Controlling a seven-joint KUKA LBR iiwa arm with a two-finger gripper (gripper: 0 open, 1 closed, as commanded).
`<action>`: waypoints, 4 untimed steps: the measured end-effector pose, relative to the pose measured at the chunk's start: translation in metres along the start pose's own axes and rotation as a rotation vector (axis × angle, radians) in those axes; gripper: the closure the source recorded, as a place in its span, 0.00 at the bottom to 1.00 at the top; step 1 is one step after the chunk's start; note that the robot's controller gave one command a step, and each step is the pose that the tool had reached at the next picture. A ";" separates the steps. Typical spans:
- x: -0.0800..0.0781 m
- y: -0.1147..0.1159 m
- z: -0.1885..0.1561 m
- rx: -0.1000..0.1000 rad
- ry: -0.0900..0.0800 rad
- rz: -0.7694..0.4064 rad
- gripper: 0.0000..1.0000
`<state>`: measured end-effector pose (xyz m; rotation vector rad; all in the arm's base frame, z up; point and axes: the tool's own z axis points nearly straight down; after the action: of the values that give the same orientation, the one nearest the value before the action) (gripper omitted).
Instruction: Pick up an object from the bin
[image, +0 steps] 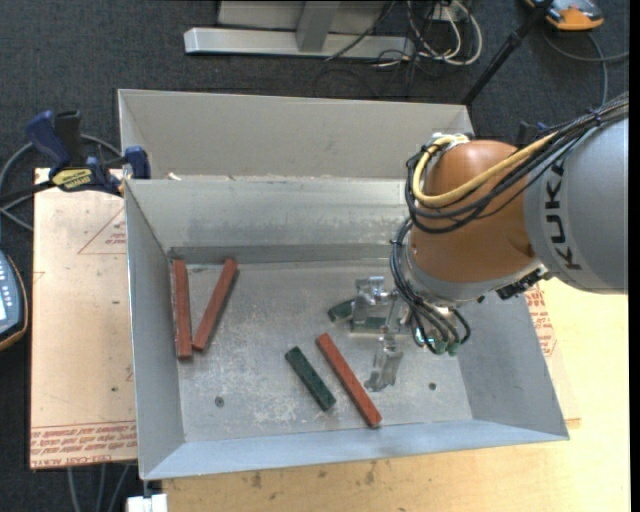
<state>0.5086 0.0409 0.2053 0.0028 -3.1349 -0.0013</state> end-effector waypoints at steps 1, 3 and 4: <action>0.003 0.042 0.138 -0.002 -0.005 0.206 0.00; 0.009 0.038 0.098 -0.002 -0.008 0.558 0.00; 0.000 0.044 0.134 -0.005 -0.015 0.814 0.00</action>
Offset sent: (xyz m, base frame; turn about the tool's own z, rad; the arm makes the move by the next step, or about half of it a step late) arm -0.0038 0.0401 -0.1353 0.2094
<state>0.5080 0.0848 0.0714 -1.2439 -2.8931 -0.0051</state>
